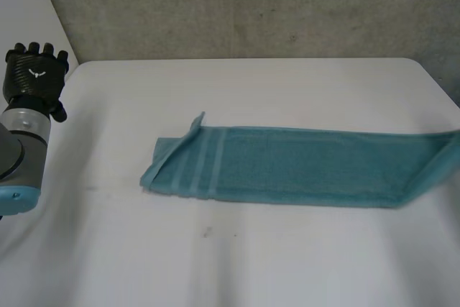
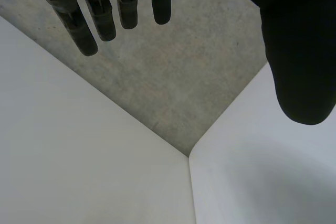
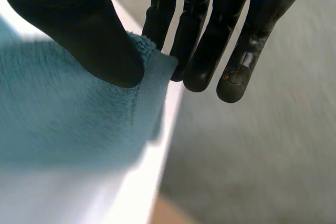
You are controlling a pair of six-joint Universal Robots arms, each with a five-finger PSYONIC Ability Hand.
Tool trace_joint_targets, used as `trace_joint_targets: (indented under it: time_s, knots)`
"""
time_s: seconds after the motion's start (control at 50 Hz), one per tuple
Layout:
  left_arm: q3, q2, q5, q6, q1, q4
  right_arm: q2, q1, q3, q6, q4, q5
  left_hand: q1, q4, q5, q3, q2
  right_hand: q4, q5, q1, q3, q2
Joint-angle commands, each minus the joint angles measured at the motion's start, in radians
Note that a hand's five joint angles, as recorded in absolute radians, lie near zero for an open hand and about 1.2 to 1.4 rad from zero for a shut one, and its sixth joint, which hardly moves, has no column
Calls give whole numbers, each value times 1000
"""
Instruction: Fold the laundry
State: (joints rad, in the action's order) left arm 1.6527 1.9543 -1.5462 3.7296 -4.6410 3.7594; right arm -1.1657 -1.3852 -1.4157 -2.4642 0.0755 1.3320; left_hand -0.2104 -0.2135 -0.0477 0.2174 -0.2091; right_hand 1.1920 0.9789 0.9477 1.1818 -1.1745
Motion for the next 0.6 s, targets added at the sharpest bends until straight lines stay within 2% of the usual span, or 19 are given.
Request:
trace_joint_targets:
  time_s: [0.02, 0.06, 0.08, 0.1, 0.12, 0.16, 0.18, 0.22, 0.32, 0.42, 0.44, 0.46, 0.5, 0.52, 0.54, 0.6]
  knots:
    - [19, -48, 0, -37, -1, -1, 7, -354, 129, -56, 1, 30, 35, 38, 47, -42, 34, 204, 243, 449, 214, -222]
    - [33, -67, 0, -40, 1, -1, 47, -542, 207, -91, 15, 30, 35, 38, 47, -42, 34, 204, 243, 449, 214, -222]
    - [33, -68, 0, -40, 1, -1, 47, -543, 207, -91, 15, 30, 35, 38, 47, -42, 34, 204, 243, 449, 214, -222]
    - [41, -77, 0, -42, 2, -1, 88, -627, 239, -100, 32, 26, 35, 38, 47, -42, 34, 204, 243, 449, 214, -222]
    - [41, -77, 0, -42, 2, -1, 89, -627, 239, -101, 32, 26, 35, 38, 47, -42, 34, 204, 243, 449, 214, -222]
    - [55, -95, 0, -42, 5, 0, 164, -782, 288, -107, 75, 16, 35, 38, 47, -42, 34, 204, 243, 449, 214, -222]
    - [55, -95, 0, -42, 5, 0, 164, -782, 288, -107, 75, 16, 35, 38, 47, -42, 34, 204, 243, 449, 214, -222]
    - [70, -109, 0, -42, 11, 0, 239, -891, 322, -107, 110, 4, 35, 38, 47, -42, 34, 204, 243, 449, 214, -222]
    - [76, -110, 0, -45, 24, 0, 378, -1001, 362, -105, 122, -17, 35, 38, 47, -42, 34, 204, 243, 449, 214, -222]
    - [76, -107, 0, -65, 51, 0, 452, -1058, 371, -99, 119, -25, 35, 38, 47, -42, 34, 204, 243, 449, 214, -222]
    - [75, -106, 0, -68, 59, 2, 454, -1058, 374, -105, 122, -14, 35, 38, 47, -42, 34, 106, 145, 351, 117, -124]
    - [75, -106, 0, -68, 59, 2, 454, -1058, 374, -105, 122, -14, 35, 38, 47, -42, 34, 106, 144, 350, 116, -123]
    - [67, -100, 0, -68, 68, 3, 433, -1052, 377, -114, 124, 13, 35, 38, 47, -42, 34, -785, -747, -541, -775, 768]
    - [67, -100, 0, -68, 68, 3, 432, -1052, 377, -114, 124, 13, 35, 38, 47, -42, 34, -790, -751, -546, -780, 772]
    - [61, -95, 0, -66, 74, 3, 404, -1045, 373, -122, 121, 38, 35, 38, 47, -42, 34, -1017, -979, -773, -1007, 1000]
    - [41, -84, 2, -66, 112, 13, 318, -1031, 348, -151, 110, 114, 35, 38, 47, -42, 34, -1017, -979, -773, -1007, 1000]
